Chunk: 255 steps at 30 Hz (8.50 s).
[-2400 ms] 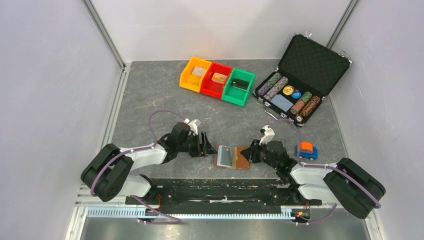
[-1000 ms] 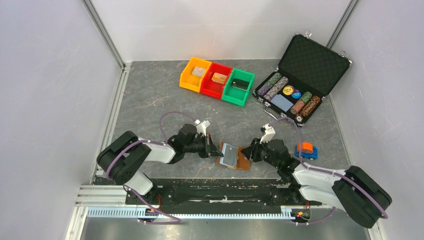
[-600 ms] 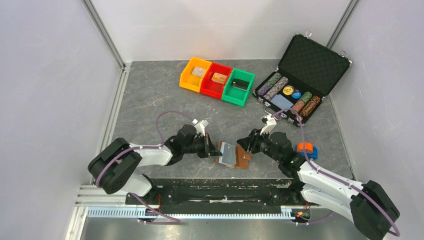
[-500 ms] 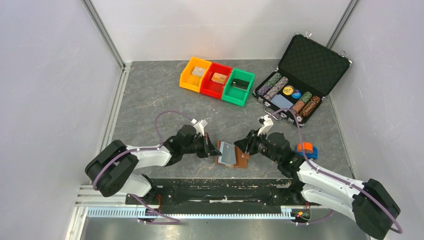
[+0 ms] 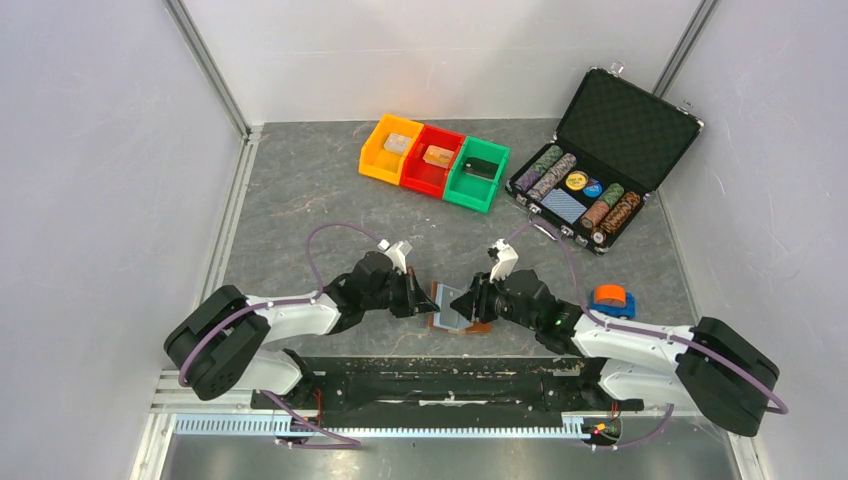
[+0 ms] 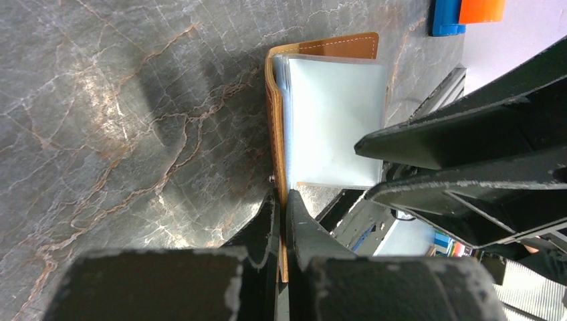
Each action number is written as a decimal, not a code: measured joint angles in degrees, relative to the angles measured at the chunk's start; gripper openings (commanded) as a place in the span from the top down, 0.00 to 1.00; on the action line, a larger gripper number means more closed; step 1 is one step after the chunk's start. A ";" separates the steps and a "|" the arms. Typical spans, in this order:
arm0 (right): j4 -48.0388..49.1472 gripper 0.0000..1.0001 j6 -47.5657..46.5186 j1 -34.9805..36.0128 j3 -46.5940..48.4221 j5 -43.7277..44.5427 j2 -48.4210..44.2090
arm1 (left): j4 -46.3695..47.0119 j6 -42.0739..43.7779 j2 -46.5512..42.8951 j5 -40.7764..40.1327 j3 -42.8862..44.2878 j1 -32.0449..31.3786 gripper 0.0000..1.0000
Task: Take the credit cards out of the card holder
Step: Remove the credit card from the card holder.
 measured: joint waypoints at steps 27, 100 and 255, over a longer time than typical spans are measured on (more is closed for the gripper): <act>7.19 0.54 0.04 -0.72 -5.57 1.86 3.85 | 0.46 -0.20 -3.43 0.44 -2.10 0.00 0.98; 8.04 0.62 2.51 2.67 -2.38 0.44 6.91 | 1.77 -0.85 -4.17 1.31 -3.15 -0.04 0.98; 0.26 0.51 2.99 8.28 0.59 5.42 4.52 | 1.75 -0.94 -4.48 0.50 -3.23 -0.63 0.98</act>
